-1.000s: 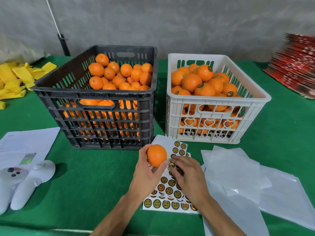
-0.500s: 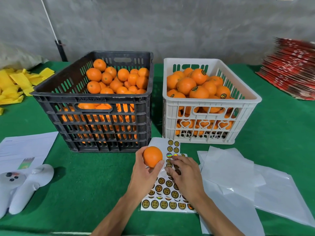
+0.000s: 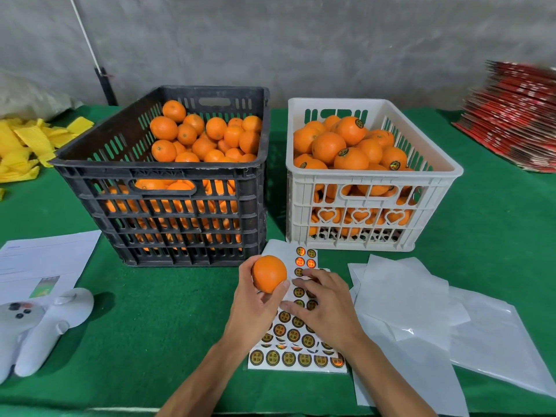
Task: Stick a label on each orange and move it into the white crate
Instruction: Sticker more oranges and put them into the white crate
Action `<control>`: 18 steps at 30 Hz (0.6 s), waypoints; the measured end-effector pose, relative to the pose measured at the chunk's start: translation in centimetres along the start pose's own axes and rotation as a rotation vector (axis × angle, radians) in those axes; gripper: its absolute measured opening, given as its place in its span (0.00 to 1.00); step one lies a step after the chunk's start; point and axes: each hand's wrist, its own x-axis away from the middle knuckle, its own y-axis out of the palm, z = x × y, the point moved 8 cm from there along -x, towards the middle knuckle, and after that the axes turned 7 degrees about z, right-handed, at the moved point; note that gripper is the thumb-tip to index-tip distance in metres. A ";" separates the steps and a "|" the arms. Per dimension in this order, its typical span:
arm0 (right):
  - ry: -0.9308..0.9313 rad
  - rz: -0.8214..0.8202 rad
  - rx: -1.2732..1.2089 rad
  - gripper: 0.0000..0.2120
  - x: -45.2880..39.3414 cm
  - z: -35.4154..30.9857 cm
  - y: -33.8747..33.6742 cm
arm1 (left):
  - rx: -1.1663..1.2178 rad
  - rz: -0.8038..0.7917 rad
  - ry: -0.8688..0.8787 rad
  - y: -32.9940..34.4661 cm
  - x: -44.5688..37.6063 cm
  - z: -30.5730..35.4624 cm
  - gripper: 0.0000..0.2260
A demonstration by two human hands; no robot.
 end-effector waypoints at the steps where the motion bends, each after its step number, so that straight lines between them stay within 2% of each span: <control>1: -0.030 -0.002 0.037 0.33 0.0 -0.1 0.0 | 0.001 -0.001 0.000 0.0 0.0 0.0 0.28; 6: -0.180 -0.017 0.216 0.29 0.3 -1.0 -0.2 | 0.010 -0.005 0.001 -0.1 0.2 0.3 0.28; 12: -0.115 0.071 0.094 0.14 0.5 -1.4 -0.8 | 0.004 -0.020 0.008 0.1 0.3 0.6 0.31; 15: -0.083 0.125 0.053 0.11 0.6 -1.5 -1.2 | -0.006 -0.027 0.004 0.1 0.3 0.4 0.31; 18: -0.008 0.110 0.000 0.10 0.4 -1.1 -1.2 | -0.023 -0.036 0.006 0.3 0.2 0.3 0.31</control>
